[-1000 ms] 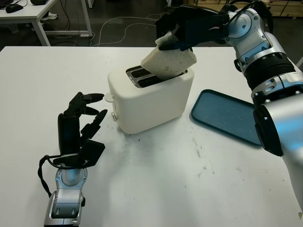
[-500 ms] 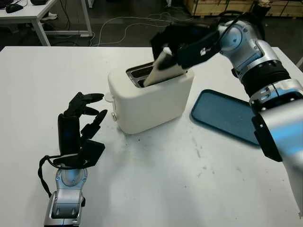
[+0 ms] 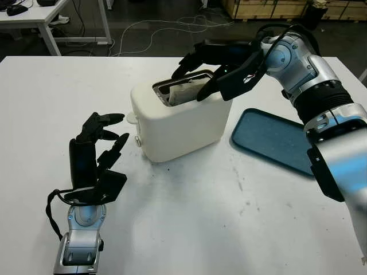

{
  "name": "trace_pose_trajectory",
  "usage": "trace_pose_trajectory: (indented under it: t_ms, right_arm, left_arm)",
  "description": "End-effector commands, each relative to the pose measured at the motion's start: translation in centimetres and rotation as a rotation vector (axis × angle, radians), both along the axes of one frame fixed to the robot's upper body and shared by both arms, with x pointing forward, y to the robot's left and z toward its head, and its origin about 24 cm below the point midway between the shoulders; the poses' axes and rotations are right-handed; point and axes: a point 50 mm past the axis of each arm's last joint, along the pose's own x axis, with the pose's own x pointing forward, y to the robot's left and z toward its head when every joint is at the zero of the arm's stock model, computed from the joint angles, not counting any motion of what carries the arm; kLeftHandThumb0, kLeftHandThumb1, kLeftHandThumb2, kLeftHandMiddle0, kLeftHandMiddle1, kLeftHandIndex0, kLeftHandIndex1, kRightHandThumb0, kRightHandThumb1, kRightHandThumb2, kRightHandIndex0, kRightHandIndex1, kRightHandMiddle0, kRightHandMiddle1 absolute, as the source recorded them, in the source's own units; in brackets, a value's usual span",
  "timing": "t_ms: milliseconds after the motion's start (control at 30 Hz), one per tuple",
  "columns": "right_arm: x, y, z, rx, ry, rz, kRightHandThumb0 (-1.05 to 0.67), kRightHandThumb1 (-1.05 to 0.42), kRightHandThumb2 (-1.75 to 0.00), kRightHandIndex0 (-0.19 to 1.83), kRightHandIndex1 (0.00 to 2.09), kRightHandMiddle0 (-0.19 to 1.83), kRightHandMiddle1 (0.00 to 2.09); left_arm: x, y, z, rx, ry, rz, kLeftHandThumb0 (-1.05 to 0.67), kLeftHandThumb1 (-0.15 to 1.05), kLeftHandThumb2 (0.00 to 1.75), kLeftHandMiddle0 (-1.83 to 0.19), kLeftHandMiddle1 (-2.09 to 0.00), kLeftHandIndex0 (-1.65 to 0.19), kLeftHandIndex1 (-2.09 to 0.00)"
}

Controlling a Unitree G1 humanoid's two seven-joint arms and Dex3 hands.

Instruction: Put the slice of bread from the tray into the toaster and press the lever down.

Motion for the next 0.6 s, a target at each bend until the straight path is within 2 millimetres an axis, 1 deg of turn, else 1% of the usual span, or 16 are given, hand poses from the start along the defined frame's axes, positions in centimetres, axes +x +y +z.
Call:
trace_pose_trajectory:
  t_ms: [0, 67, 133, 233, 333, 400, 467, 500, 567]
  right_arm:
    - [0.0, -0.6, 0.2, 0.039, -0.031, -0.005, -0.80, -0.89, 0.00, 0.00, 0.78, 0.48, 0.00]
    - [0.0, -0.7, 0.3, 0.048, -0.057, -0.017, -0.78, -0.90, -0.01, 0.00, 0.77, 0.48, 0.00]
    - [0.1, -0.8, 0.3, 0.058, -0.076, -0.025, -0.74, -0.90, -0.01, 0.00, 0.71, 0.46, 0.00]
    - [0.1, -0.9, 0.3, 0.092, -0.086, -0.030, -0.69, -0.90, 0.00, 0.00, 0.57, 0.39, 0.01]
    - [0.1, -1.1, 0.4, 0.160, -0.103, -0.034, -0.67, -0.90, 0.00, 0.00, 0.58, 0.39, 0.01]
    - [0.0, -1.6, 0.7, 0.262, -0.119, -0.047, -0.63, -0.89, 0.00, 0.05, 0.63, 0.43, 0.03]
    - [-0.1, -2.5, 0.9, 0.427, -0.154, -0.067, -0.61, -0.90, 0.00, 0.11, 0.67, 0.48, 0.05]
    - [-0.3, -3.0, 0.7, 0.520, -0.168, -0.084, -0.61, -0.90, 0.00, 0.21, 0.71, 0.56, 0.08]
    - [-0.5, -4.2, -0.3, 0.687, -0.176, -0.123, -0.58, -0.91, 0.00, 0.40, 0.62, 0.65, 0.08]
  left_arm:
    - [-0.1, -0.2, -0.3, 0.015, 0.009, 0.005, -0.17, 0.92, 0.15, -0.51, -1.35, -0.53, -0.82]
    - [-0.1, -0.2, -0.3, 0.017, 0.008, 0.001, -0.17, 0.92, 0.16, -0.51, -1.35, -0.54, -0.82]
    - [-0.1, -0.2, -0.3, 0.018, 0.009, 0.001, -0.18, 0.92, 0.16, -0.51, -1.35, -0.54, -0.82]
    - [-0.2, -0.3, -0.3, 0.012, 0.012, 0.001, -0.17, 0.92, 0.15, -0.51, -1.37, -0.54, -0.82]
    - [-0.2, -0.3, -0.3, 0.007, 0.009, -0.002, -0.16, 0.92, 0.15, -0.50, -1.37, -0.54, -0.82]
    - [-0.2, -0.2, -0.3, 0.024, 0.003, 0.003, -0.17, 0.92, 0.15, -0.50, -1.38, -0.54, -0.82]
    - [-0.2, 0.0, -0.3, 0.034, 0.003, 0.011, -0.18, 0.92, 0.15, -0.51, -1.37, -0.54, -0.82]
    - [-0.2, 0.1, -0.2, 0.036, 0.003, 0.012, -0.19, 0.92, 0.15, -0.51, -1.36, -0.54, -0.82]
    - [-0.2, 0.2, -0.1, 0.038, -0.006, 0.012, -0.19, 0.92, 0.15, -0.51, -1.36, -0.54, -0.82]
